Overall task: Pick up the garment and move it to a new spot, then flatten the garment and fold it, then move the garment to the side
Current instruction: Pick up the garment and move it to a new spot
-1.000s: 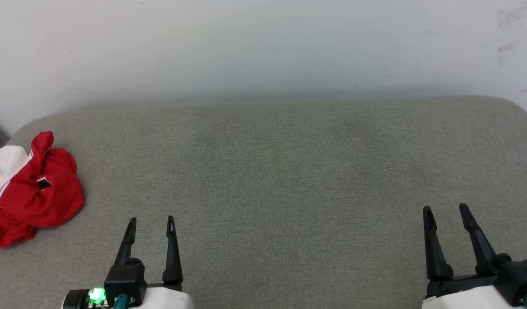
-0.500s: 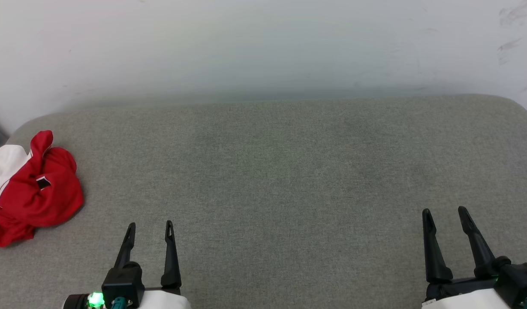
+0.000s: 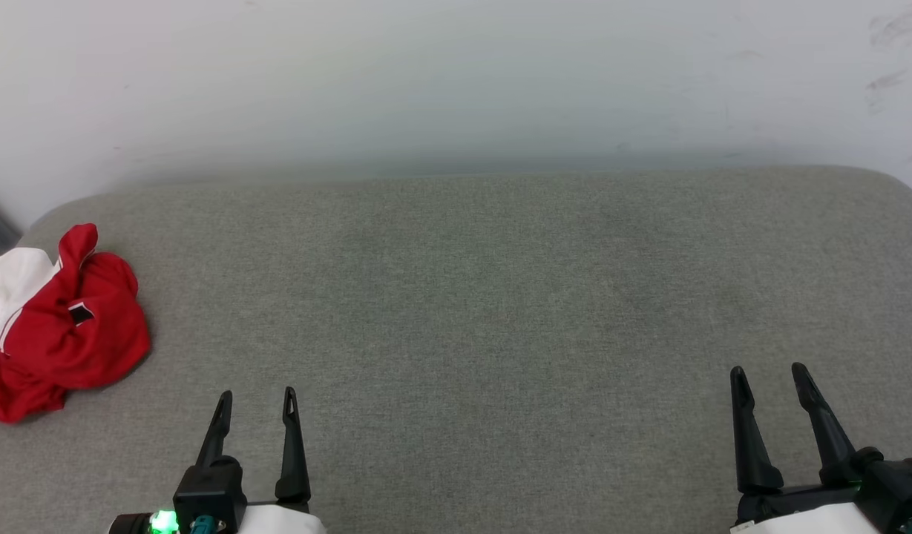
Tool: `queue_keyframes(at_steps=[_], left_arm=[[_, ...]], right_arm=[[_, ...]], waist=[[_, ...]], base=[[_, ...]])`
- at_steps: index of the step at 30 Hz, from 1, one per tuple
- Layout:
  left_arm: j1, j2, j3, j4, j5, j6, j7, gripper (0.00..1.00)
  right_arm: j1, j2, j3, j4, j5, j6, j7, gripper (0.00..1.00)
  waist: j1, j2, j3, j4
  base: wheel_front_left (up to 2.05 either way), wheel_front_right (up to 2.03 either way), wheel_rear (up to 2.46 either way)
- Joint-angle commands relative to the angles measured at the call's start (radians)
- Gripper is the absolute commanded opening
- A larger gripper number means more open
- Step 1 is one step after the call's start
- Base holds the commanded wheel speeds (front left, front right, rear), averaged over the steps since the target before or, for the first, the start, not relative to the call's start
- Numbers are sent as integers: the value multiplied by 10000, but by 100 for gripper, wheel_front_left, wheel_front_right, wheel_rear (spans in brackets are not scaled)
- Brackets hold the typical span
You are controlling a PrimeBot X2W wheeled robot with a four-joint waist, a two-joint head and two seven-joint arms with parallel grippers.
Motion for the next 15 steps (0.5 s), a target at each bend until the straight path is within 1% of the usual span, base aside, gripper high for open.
queue_keyframes(at_steps=[1, 8, 15], left_arm=[[-54, -14, 7, 29, 46, -9, -28, 100], [-97, -26, 124, 90, 45, 60, -28, 100], [-20, -32, 333, 96, -8, 140, -28, 100]], right_arm=[[55, -12, -16, 18, 61, -3, -21, 100], [122, -10, 5, -46, -22, -3, -21, 100], [182, -10, 39, -130, -167, -3, -21, 100]], waist=[[0, 0, 4, 40], [0, 0, 23, 450], [0, 0, 12, 1172]], base=[[0, 0, 0], [0, 0, 0], [0, 0, 0]])
